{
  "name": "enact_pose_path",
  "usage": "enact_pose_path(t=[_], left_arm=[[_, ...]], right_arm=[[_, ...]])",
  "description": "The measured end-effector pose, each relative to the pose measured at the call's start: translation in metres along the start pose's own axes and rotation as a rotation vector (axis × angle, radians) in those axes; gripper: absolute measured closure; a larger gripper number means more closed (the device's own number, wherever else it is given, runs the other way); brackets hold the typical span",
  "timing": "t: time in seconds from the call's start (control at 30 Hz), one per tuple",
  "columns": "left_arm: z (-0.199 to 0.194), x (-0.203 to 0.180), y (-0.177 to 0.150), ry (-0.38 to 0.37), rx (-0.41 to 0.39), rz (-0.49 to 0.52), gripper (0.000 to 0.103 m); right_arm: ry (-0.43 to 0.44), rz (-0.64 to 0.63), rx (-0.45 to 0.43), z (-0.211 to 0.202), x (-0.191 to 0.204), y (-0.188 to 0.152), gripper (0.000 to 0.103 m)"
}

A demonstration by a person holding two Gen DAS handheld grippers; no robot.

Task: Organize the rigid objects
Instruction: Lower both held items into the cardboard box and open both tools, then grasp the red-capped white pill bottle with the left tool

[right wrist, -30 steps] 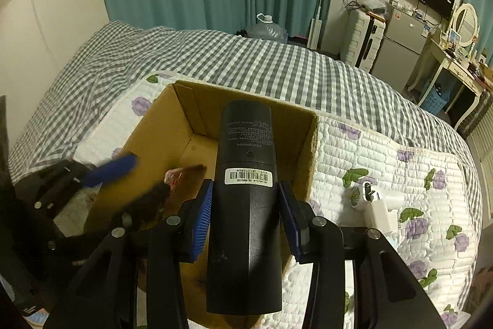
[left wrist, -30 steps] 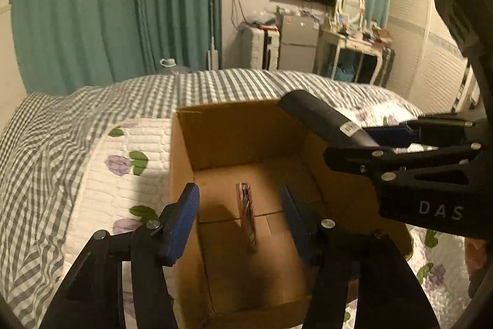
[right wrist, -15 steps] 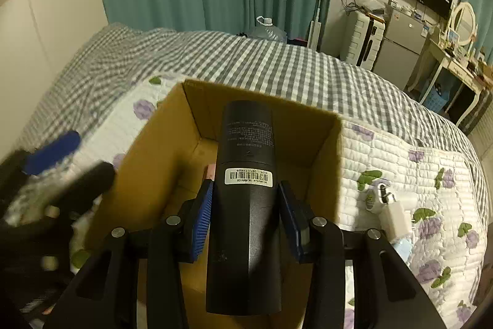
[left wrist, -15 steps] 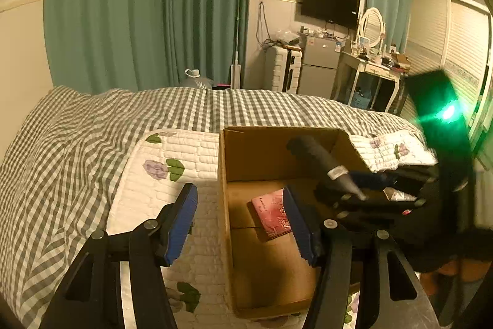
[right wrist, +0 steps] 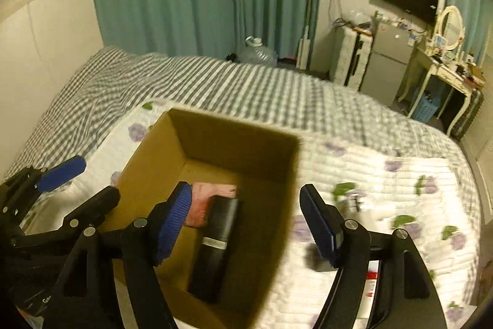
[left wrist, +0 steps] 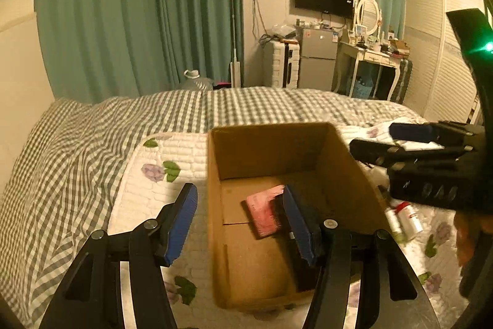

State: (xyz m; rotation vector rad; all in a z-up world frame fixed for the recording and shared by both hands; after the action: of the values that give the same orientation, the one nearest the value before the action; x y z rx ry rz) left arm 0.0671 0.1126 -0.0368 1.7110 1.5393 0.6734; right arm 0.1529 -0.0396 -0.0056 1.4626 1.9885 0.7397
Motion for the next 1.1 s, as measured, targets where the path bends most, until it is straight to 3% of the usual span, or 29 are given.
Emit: enact_pose_path(t=[0.27, 0.5, 0.77, 0.93, 1.1], left_arm=[[-0.013, -0.071, 0.01, -0.072, 0.003, 0.019, 0.042], [0.009, -0.146, 0.009, -0.104, 0.05, 0.085, 0.04], [0.074, -0.199, -0.015, -0.108, 0.18, 0.106, 0.04], [0.111, -0.219, -0.03, -0.121, 0.217, 0.105, 0.04], [0.148, -0.239, -0.042, -0.152, 0.256, 0.077, 0.04]], right_arm=[[-0.112, 0.048, -0.048, -0.061, -0.09, -0.015, 0.03], [-0.185, 0.089, -0.027, -0.076, -0.159, -0.046, 0.03], [-0.225, 0.134, 0.031, -0.047, -0.223, -0.077, 0.03], [-0.233, 0.151, 0.082, -0.016, -0.25, -0.091, 0.03], [-0.26, 0.076, 0.123, 0.017, -0.255, -0.097, 0.03]])
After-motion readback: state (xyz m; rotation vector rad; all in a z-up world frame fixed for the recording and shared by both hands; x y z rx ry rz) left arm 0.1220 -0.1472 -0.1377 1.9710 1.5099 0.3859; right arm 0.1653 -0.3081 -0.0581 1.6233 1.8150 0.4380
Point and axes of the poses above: each gripper's, at about its wrist camera, not at the fingertips, and z roughly the way its jaws point, x to its left, y to its top, the point moved 1 cm from there along z, roughly the way its jaws point, and after that the axes turned 11 degrees about -y, right-handed, at the moved point
